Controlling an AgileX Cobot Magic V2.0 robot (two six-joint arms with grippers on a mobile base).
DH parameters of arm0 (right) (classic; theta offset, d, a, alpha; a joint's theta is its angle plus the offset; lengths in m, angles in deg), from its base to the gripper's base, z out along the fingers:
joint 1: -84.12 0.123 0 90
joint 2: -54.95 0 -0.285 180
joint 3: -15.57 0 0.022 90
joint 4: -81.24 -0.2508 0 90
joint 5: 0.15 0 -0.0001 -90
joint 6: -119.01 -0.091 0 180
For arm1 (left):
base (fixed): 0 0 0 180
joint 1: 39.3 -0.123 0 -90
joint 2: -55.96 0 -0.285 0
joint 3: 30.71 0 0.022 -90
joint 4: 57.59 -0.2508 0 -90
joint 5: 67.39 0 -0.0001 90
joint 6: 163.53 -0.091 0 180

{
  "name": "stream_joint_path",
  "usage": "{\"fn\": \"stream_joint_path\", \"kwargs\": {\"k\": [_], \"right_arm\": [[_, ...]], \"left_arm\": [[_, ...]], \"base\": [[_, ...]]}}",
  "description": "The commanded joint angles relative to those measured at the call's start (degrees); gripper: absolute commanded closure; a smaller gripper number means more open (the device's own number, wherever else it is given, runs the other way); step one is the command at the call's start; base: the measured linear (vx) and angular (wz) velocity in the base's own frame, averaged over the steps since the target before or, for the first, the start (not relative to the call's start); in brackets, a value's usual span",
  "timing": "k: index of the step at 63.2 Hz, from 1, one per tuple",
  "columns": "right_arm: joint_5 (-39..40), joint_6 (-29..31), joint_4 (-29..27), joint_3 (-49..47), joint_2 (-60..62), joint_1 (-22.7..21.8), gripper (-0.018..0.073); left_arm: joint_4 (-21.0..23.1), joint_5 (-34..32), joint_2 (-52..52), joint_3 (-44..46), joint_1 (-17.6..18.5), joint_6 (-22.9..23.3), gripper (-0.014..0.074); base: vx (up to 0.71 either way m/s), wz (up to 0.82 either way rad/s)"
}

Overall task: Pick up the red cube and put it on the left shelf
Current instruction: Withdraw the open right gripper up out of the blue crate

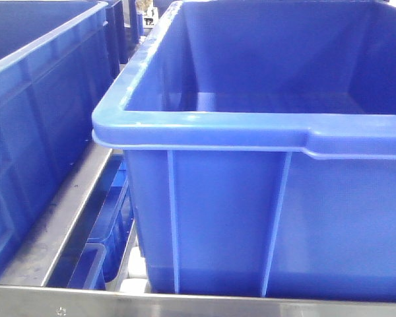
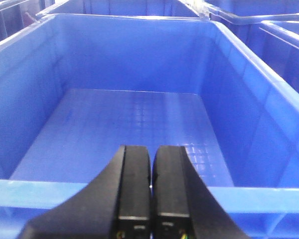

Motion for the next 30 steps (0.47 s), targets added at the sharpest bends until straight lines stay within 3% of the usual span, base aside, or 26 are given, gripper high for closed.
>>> {"fn": "stream_joint_path", "kwargs": {"k": [1,30], "right_arm": [[2.1,0.5,0.1,-0.7,0.9,-0.3,0.0514],[2.1,0.5,0.1,-0.7,0.9,-0.3,0.0514]], "left_arm": [[0.2,-4.7,0.7,-1.4,0.3,0.3,0.0495],[0.2,-4.7,0.7,-1.4,0.3,0.3,0.0495]], "base": [[0.00,0.00],[0.00,0.00]]}}
